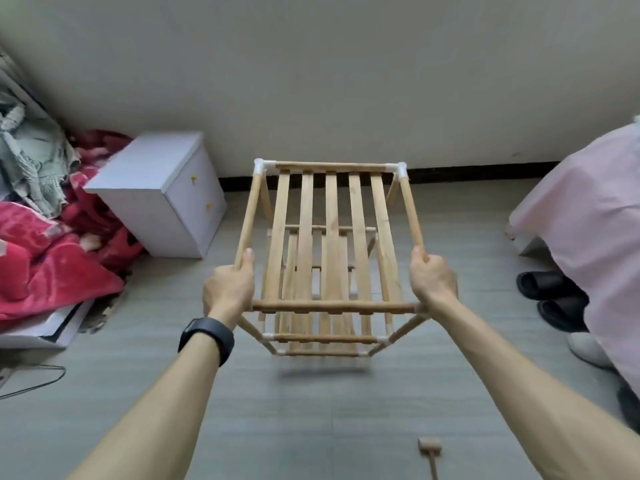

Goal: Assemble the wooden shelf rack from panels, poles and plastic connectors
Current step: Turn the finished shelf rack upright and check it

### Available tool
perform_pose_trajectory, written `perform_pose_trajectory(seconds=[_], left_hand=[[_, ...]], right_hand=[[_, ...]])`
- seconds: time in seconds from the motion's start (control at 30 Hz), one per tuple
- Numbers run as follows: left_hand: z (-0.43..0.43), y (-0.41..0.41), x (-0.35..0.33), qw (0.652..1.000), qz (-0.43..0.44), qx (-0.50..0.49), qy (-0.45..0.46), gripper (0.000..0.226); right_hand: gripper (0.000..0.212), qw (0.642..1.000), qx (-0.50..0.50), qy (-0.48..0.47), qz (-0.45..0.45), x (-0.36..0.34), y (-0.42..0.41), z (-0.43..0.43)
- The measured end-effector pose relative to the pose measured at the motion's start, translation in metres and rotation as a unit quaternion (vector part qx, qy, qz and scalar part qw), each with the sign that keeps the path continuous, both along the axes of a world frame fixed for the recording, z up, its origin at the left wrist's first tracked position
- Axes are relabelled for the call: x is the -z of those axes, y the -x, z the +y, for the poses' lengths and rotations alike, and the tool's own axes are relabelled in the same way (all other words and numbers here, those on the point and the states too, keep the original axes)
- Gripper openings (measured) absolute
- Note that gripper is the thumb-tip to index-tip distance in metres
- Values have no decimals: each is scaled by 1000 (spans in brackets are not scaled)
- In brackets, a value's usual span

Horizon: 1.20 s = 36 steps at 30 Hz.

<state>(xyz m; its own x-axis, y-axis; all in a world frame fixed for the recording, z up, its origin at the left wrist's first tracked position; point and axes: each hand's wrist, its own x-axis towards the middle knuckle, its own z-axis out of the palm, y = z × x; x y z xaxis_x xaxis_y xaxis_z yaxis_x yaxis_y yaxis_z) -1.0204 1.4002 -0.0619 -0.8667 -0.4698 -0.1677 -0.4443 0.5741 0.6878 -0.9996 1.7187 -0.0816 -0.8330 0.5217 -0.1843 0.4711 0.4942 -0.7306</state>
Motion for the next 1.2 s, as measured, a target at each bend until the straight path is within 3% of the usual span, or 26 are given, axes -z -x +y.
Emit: perform_pose_trajectory(seconds=[0.3, 0.37, 0.47, 0.63, 0.77, 0.93, 1.2], left_hand=[[73, -71, -189, 989, -90, 104, -52, 68], [91, -97, -222, 979, -123, 130, -102, 67], [110, -130, -253, 936, -188, 182, -233, 59], [187, -191, -286, 880, -237, 336, -237, 54], [263, -259, -305, 808, -296, 467, -205, 52], [371, -366, -311, 712, -318, 613, -125, 51], [494, -573, -307, 569, -343, 746, -54, 48]], right_hand=[[51, 993, 92, 46, -54, -182, -135, 78], [46, 987, 129, 72, -67, -219, -180, 94], [47, 969, 212, 115, -58, -255, -259, 110], [48, 923, 367, 103, -44, -297, -414, 119], [53, 852, 508, 124, -33, -314, -543, 101], [56, 719, 675, 165, -6, -322, -690, 77], [54, 556, 813, 170, 8, -329, -877, 45]])
